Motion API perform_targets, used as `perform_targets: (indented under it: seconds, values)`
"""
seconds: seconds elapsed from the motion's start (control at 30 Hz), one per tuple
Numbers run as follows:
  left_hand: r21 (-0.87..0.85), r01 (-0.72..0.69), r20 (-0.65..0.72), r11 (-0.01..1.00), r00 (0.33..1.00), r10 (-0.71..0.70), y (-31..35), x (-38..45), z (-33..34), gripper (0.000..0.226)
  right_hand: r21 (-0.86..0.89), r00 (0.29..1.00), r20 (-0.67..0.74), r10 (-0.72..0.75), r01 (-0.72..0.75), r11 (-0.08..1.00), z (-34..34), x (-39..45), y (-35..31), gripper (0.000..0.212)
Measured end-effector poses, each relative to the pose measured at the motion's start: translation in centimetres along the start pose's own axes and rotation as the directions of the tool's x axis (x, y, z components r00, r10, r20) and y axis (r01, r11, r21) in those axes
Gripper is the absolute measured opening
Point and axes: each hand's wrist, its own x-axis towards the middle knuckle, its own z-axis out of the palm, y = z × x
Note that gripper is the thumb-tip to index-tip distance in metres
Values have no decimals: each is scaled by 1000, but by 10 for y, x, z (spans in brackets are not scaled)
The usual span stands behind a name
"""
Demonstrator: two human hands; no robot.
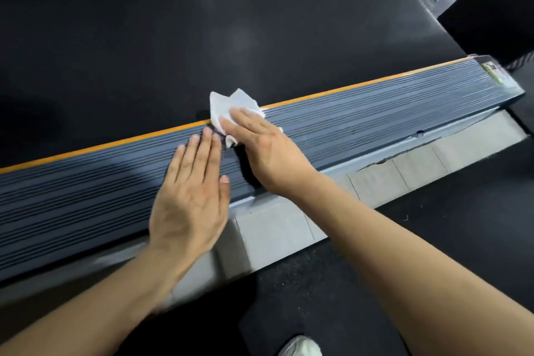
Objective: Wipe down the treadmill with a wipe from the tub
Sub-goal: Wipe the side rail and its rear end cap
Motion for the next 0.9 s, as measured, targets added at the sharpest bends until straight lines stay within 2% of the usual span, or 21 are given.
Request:
perform_targets:
  seconds: [0.1,0.2,0.27,0.33,0.43,0.5,0.53,0.63,0.73,0.8,0.83,0.9]
  values:
    - [-35,22,-9,999,1000,-22,4,1,1,60,7,980,-123,155,-155,988,-21,-12,45,51]
    - [-45,89,26,995,996,-88,25,14,4,63,-35,888,-229,398,-416,909,-52,-27,100,47]
    - [-52,63,60,997,996,-60,47,27,12,64,-79,848,-280,450,-488,869,-67,-33,118,51]
    - [-72,54,89,996,995,-47,65,40,18,65,-93,855,-281,436,-477,874,-63,-30,114,53]
    - [10,54,111,999,992,-54,71,44,19,65,-33,965,-167,201,-209,977,-32,-28,71,52]
    - [53,35,130,998,991,-41,69,42,18,64,-44,992,-107,73,-78,996,-24,-33,55,54]
    - [51,31,147,998,988,-38,69,42,16,64,-57,993,-103,61,-67,996,-29,-34,60,55]
    - [56,17,222,998,975,-29,65,46,11,70,-100,942,-218,255,-281,954,-60,-45,119,55]
    - [109,27,416,994,907,-71,64,55,2,83,-144,858,-284,428,-479,866,-91,-65,184,53]
    - [165,32,480,986,871,-108,68,60,-5,78,-115,845,-293,447,-496,861,-91,-70,180,51]
    - [178,32,503,984,856,-119,71,62,-8,73,-98,860,-291,418,-462,882,-83,-71,167,50]
    - [192,34,549,981,825,-136,76,65,-12,70,-50,923,-270,273,-297,954,-53,-71,126,45]
